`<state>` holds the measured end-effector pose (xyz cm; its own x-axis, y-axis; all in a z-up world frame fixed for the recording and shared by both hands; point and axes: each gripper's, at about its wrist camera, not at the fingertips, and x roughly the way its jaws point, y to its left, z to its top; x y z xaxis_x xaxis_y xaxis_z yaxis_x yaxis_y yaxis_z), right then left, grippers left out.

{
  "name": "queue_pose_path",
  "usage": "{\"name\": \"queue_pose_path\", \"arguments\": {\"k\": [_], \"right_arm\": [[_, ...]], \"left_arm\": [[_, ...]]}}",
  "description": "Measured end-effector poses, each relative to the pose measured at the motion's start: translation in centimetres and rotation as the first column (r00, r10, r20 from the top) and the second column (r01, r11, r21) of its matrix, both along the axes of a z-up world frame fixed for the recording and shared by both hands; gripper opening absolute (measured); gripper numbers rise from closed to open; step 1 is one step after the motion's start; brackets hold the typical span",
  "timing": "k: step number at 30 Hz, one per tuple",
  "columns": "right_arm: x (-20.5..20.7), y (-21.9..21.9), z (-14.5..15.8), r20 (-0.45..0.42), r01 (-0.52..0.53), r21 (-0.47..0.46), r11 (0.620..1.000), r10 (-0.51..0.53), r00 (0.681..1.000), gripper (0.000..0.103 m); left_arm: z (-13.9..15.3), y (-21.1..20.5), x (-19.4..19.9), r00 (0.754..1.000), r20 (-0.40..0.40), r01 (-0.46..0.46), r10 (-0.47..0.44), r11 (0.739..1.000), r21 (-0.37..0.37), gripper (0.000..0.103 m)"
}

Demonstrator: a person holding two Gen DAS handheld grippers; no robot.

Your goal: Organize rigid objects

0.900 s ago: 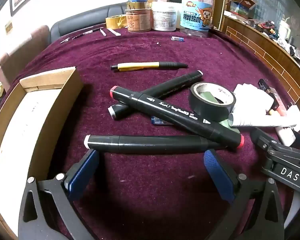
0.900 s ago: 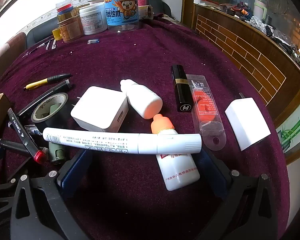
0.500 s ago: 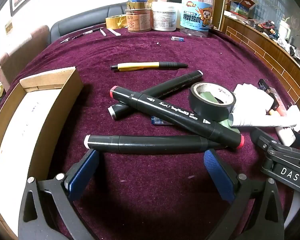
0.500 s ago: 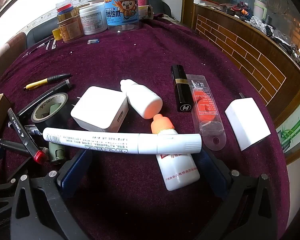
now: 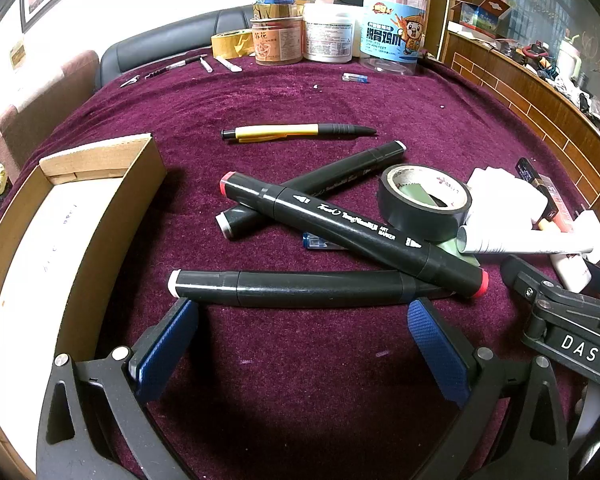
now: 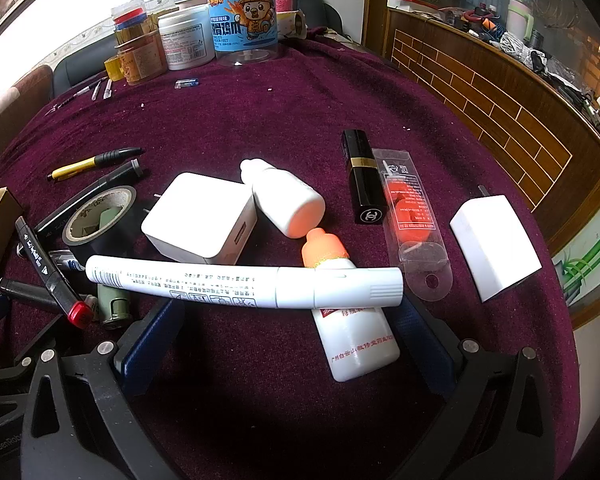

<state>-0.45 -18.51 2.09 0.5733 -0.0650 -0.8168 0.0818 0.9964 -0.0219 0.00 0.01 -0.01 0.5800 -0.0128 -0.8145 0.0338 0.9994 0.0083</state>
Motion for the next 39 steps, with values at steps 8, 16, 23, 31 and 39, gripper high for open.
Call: {"name": "queue_pose_path", "arguments": {"k": [8, 16, 23, 31, 39], "right_arm": [[0.0, 0.0, 0.0, 0.0, 0.0, 0.0, 1.0, 0.0, 1.0, 0.103], [-0.1, 0.1, 0.1, 0.0, 0.0, 0.0, 1.0, 0.0, 1.0, 0.103], [-0.6, -0.9, 0.5, -0.033, -0.094, 0.048, 0.994, 0.096, 0.995, 0.103], [-1.0, -3.4, 1.1, -0.057, -0.014, 0.337, 0.941, 0.035, 0.998, 0.103], [-1.8, -0.7, 0.8, -0.084, -0.014, 0.138, 0.99, 0.026, 0.996, 0.099]], "left_arm": [[0.0, 0.0, 0.0, 1.0, 0.0, 0.0, 0.0, 1.0, 0.0, 0.102], [0.0, 0.0, 0.0, 1.0, -0.002, 0.004, -0.004, 1.0, 0.0, 0.102], [0.4, 0.5, -0.8, 0.993, -0.083, 0.084, -0.085, 0.996, -0.015, 0.101], [0.2, 0.2, -2.7, 0.991, -0.063, 0.121, -0.12, 0.993, 0.011, 0.102], [0.2, 0.5, -2.8, 0.99, -0.061, 0.124, -0.124, 0.992, -0.006, 0.102]]}}
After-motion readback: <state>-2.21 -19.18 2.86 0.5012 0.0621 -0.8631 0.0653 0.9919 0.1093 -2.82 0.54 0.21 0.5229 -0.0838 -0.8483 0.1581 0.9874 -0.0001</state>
